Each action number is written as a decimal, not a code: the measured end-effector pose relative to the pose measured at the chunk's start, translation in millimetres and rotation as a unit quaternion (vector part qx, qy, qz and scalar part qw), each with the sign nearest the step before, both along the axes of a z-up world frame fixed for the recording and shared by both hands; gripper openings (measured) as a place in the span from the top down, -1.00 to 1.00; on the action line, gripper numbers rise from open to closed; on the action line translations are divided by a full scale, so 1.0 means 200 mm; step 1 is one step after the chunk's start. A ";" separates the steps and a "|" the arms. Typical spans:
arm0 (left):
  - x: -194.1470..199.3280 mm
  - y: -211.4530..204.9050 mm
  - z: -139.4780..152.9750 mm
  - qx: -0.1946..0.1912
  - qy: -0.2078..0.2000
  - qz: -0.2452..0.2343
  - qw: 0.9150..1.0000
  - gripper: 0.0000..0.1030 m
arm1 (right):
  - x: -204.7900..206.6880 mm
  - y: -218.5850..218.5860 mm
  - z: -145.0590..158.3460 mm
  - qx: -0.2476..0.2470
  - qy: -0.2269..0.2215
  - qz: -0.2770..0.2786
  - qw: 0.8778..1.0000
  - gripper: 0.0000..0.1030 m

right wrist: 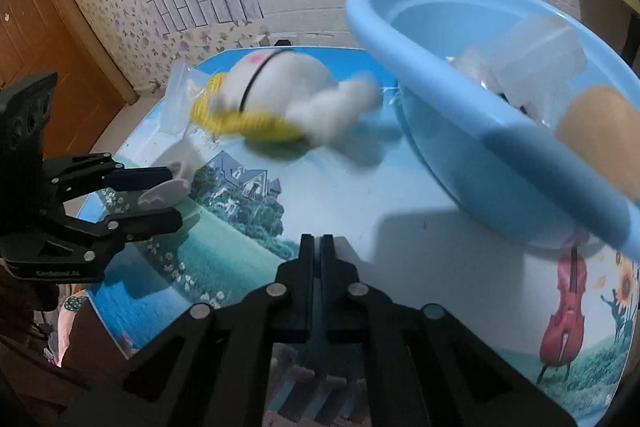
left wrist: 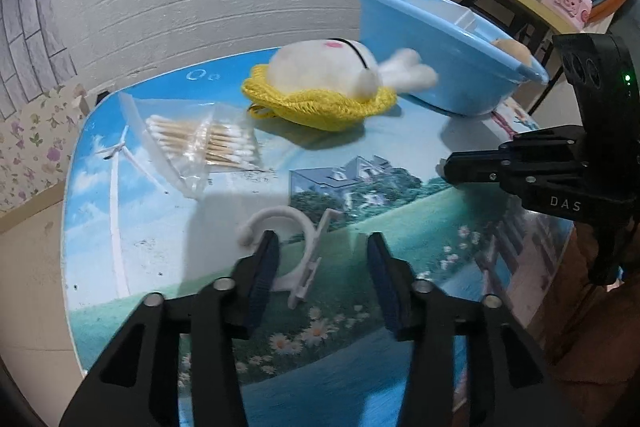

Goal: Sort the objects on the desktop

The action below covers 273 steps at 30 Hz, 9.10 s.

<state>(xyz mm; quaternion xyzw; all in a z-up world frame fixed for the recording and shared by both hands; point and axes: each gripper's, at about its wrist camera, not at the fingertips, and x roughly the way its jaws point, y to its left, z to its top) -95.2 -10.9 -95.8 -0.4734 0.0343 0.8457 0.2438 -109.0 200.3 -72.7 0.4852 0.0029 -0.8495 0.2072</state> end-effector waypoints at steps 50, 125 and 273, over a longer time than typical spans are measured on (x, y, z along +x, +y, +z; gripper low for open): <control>0.03 -0.09 0.04 -0.014 0.018 0.056 0.998 0.79 | 0.06 -0.04 0.13 -0.041 0.025 -0.028 0.998 0.00; 0.16 0.18 0.25 -0.006 0.045 0.033 0.998 0.09 | 0.38 0.43 0.26 -0.048 0.076 -0.062 0.994 -0.43; -0.37 -0.19 0.03 -0.047 0.015 0.167 0.985 -0.80 | -0.05 0.50 0.32 0.016 0.099 -0.122 0.987 -0.67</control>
